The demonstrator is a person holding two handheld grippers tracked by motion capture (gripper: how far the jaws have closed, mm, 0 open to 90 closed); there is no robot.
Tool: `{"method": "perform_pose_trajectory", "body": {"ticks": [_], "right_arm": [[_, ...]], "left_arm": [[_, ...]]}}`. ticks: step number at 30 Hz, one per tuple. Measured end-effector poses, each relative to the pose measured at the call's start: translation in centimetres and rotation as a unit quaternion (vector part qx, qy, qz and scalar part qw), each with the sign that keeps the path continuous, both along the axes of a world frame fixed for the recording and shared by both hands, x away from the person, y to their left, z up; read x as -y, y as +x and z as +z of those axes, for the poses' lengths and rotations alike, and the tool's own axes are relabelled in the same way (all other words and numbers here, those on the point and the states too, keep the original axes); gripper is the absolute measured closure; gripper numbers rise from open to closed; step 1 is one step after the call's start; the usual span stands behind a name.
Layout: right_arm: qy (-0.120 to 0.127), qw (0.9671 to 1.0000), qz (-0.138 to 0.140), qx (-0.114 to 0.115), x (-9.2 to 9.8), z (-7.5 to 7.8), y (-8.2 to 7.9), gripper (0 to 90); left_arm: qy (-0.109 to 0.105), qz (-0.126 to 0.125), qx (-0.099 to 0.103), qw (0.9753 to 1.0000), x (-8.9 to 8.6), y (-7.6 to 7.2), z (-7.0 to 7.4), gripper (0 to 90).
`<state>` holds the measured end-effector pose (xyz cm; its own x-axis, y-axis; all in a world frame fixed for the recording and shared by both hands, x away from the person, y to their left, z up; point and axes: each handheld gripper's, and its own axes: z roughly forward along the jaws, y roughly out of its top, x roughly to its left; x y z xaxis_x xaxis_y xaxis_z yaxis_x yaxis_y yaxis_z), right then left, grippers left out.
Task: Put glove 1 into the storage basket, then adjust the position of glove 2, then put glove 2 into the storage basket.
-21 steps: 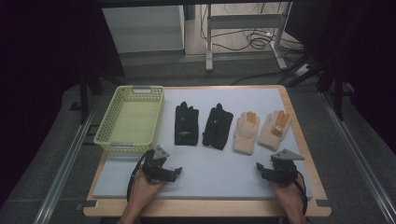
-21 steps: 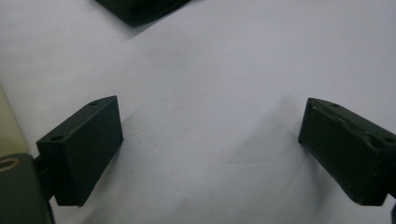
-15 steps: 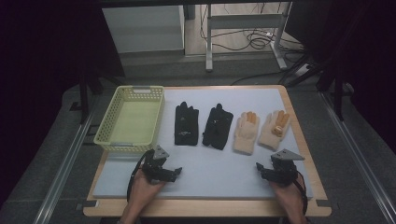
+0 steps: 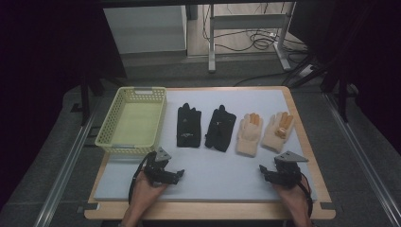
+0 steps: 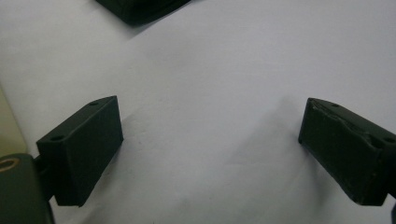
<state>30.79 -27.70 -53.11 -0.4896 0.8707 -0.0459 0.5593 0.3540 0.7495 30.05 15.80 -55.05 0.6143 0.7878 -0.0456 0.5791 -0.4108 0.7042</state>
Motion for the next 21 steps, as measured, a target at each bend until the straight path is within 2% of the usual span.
{"method": "perform_pose_trajectory", "body": {"ticks": [12, 21], "right_arm": [[0.008, 0.9999, 0.013, -0.004, 0.1, 0.6, 0.2, 31.0], [0.006, 0.9995, 0.030, -0.001, -0.9, 1.4, 0.7, 31.1]], "left_arm": [[0.000, 0.000, 0.000, 1.0000, 0.0, 0.0, 0.0, 6.5], [0.000, 0.000, 0.000, 1.0000, 0.0, 0.0, 0.0, 6.5]]}}
